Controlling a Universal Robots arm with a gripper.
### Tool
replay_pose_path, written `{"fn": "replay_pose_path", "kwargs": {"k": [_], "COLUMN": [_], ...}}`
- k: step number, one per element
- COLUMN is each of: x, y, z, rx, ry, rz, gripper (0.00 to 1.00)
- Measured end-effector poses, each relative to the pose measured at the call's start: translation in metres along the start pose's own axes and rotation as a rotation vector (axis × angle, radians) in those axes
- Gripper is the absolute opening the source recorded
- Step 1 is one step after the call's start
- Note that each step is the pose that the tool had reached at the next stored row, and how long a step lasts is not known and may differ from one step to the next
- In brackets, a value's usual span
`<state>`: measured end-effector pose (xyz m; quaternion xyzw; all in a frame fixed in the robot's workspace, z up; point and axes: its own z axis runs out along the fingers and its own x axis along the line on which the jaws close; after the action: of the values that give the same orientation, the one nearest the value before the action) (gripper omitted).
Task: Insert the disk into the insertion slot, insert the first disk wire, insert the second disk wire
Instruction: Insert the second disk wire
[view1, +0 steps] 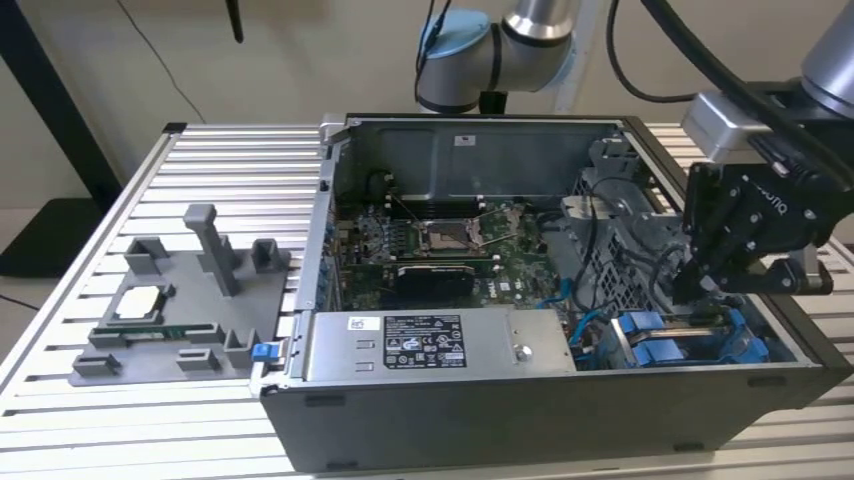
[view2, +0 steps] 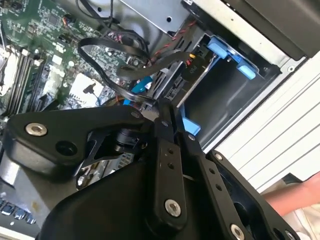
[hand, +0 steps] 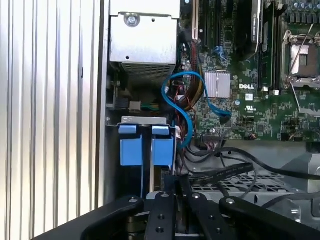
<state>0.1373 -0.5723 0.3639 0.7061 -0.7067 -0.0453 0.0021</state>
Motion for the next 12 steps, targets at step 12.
{"fn": "replay_pose_path", "kwargs": {"k": [12], "x": [0.0073], "y": [-0.0009], "z": [0.0126], "rx": [0.0048], "ry": [-0.0200], "rz": [0.006], "gripper": [0.00]}}
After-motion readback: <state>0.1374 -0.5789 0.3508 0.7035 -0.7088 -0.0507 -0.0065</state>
